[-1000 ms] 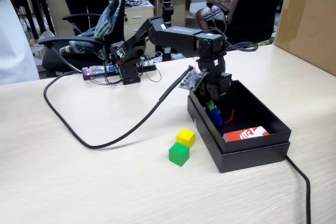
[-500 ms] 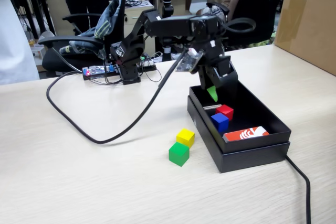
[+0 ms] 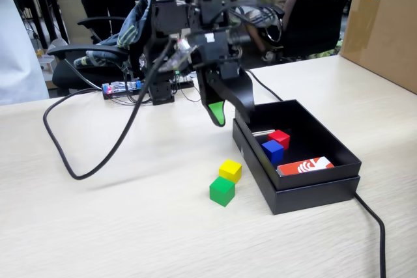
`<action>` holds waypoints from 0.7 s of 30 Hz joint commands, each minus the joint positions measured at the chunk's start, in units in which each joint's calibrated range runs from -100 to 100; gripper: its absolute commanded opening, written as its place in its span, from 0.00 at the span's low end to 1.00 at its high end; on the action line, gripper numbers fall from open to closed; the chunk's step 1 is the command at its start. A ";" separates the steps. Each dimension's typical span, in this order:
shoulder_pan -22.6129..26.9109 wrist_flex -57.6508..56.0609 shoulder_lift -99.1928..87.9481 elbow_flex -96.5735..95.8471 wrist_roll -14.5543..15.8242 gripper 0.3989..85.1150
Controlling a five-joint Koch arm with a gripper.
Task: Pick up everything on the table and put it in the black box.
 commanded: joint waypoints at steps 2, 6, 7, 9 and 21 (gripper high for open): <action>-0.34 0.00 4.33 2.29 -0.63 0.51; -0.29 0.00 9.50 2.29 -0.49 0.51; -0.24 0.00 10.41 2.38 -0.44 0.51; -0.20 0.08 12.25 2.56 -0.34 0.51; 0.10 0.08 21.54 5.74 1.32 0.26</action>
